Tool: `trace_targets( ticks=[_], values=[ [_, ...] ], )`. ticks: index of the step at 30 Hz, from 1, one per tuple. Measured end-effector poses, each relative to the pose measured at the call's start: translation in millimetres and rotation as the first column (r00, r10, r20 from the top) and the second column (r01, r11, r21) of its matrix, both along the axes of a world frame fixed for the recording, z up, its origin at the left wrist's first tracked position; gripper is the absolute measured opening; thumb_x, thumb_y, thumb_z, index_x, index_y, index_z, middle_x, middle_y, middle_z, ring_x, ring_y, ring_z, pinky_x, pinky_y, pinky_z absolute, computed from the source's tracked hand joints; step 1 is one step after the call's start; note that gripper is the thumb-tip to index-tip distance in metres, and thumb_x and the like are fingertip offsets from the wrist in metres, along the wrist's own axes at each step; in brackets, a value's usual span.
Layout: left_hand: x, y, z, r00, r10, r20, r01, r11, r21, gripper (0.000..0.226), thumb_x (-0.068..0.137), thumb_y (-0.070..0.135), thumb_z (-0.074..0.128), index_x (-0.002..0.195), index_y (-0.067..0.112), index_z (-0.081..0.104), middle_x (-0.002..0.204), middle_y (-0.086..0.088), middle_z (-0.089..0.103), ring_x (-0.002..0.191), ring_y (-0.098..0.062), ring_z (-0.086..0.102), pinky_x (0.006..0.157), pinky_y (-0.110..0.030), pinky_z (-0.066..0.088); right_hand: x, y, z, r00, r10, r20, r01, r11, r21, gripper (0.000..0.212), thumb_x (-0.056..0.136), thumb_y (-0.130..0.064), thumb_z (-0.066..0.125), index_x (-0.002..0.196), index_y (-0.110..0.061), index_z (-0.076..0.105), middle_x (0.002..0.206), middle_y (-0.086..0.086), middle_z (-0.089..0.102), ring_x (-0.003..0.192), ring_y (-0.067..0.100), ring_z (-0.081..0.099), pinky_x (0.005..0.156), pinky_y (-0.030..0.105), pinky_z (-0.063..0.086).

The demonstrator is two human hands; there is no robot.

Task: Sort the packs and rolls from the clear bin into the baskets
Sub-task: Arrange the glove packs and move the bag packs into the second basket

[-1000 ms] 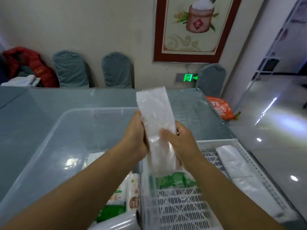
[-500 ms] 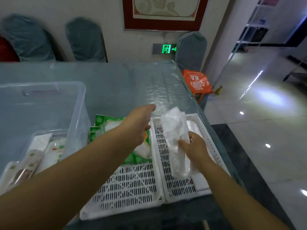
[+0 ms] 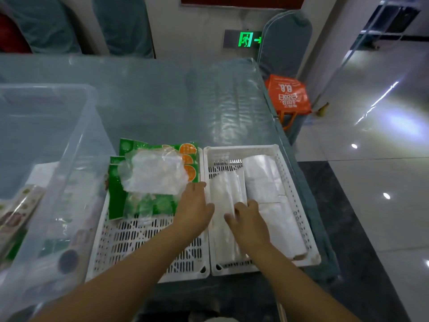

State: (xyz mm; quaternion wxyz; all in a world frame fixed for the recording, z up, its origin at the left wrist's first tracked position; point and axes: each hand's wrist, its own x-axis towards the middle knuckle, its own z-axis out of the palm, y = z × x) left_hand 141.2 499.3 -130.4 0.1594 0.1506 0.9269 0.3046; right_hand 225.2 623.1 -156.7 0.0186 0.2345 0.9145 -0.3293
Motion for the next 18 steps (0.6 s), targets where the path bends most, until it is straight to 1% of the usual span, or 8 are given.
trace_targets(
  ticks=[2,4,6,8,10,12,15,18],
  values=[
    [10,-2,-12,0.97,-0.193,-0.147,0.184,0.98,-0.073,0.059,0.078,0.018,0.06,0.133,0.014,0.039,0.132,-0.011,0.044,0.118,-0.027,0.043,0.096,-0.035,0.037,4,5,0,0.999,-0.014,-0.05,0.009,0.994,-0.106,0.021,0.094,-0.034,0.046,0.114,-0.028,0.052,0.127,-0.002,0.046,0.09,0.004,0.05,0.071,0.017,0.039],
    [17,-1,-19,0.897,-0.376,-0.232,0.349,0.925,-0.15,0.06,0.079,0.024,0.06,0.135,0.022,0.038,0.139,-0.006,0.042,0.125,-0.024,0.04,0.101,-0.035,0.035,8,11,-1,0.994,-0.064,-0.092,0.045,0.981,-0.189,0.038,0.097,-0.027,0.04,0.135,-0.034,0.038,0.136,-0.007,0.046,0.109,0.002,0.047,0.089,0.02,0.039],
    [21,2,-22,0.787,-0.542,-0.295,0.487,0.839,-0.242,0.06,0.081,0.033,0.058,0.136,0.027,0.036,0.145,-0.001,0.039,0.131,-0.022,0.035,0.105,-0.038,0.031,7,17,0,0.989,-0.116,-0.095,0.09,0.965,-0.246,0.044,0.098,-0.023,0.04,0.139,-0.037,0.032,0.136,-0.006,0.049,0.118,0.008,0.05,0.098,0.027,0.042],
    [24,3,-25,0.666,-0.664,-0.34,0.578,0.747,-0.327,0.061,0.082,0.04,0.054,0.138,0.027,0.034,0.147,0.002,0.038,0.135,-0.02,0.033,0.108,-0.04,0.025,5,23,0,0.985,-0.152,-0.079,0.12,0.942,-0.313,0.046,0.097,-0.02,0.042,0.138,-0.039,0.033,0.126,-0.002,0.056,0.111,0.012,0.056,0.096,0.034,0.047],
    [23,2,-28,0.581,-0.726,-0.368,0.611,0.687,-0.392,0.062,0.083,0.044,0.051,0.139,0.024,0.035,0.146,0.003,0.039,0.136,-0.017,0.032,0.109,-0.042,0.018,2,28,1,0.978,-0.201,-0.059,0.16,0.9,-0.404,0.045,0.095,-0.016,0.046,0.133,-0.04,0.04,0.115,-0.002,0.061,0.103,0.012,0.059,0.091,0.035,0.05],
    [22,2,-28,0.535,-0.747,-0.394,0.602,0.665,-0.442,0.063,0.082,0.048,0.05,0.138,0.023,0.038,0.143,0.004,0.044,0.134,-0.016,0.035,0.108,-0.043,0.02,1,33,1,0.968,-0.249,-0.038,0.197,0.842,-0.503,0.045,0.092,-0.01,0.049,0.128,-0.036,0.047,0.107,-0.004,0.064,0.099,0.012,0.061,0.089,0.033,0.052],
    [22,7,-28,0.516,-0.76,-0.395,0.615,0.649,-0.448,0.063,0.084,0.05,0.046,0.14,0.023,0.034,0.144,0.002,0.043,0.135,-0.017,0.035,0.109,-0.045,0.023,0,36,0,0.96,-0.278,-0.04,0.207,0.795,-0.57,0.044,0.089,-0.004,0.051,0.122,-0.033,0.053,0.1,-0.005,0.065,0.096,0.013,0.063,0.086,0.033,0.053],
    [23,11,-28,0.534,-0.75,-0.39,0.634,0.66,-0.403,0.059,0.088,0.051,0.035,0.14,0.023,0.033,0.146,0.0,0.04,0.137,-0.018,0.031,0.11,-0.047,0.018,0,38,-2,0.955,-0.292,-0.046,0.217,0.798,-0.562,0.042,0.087,-0.001,0.053,0.116,-0.032,0.055,0.098,-0.007,0.063,0.093,0.013,0.063,0.08,0.028,0.054]
  ],
)
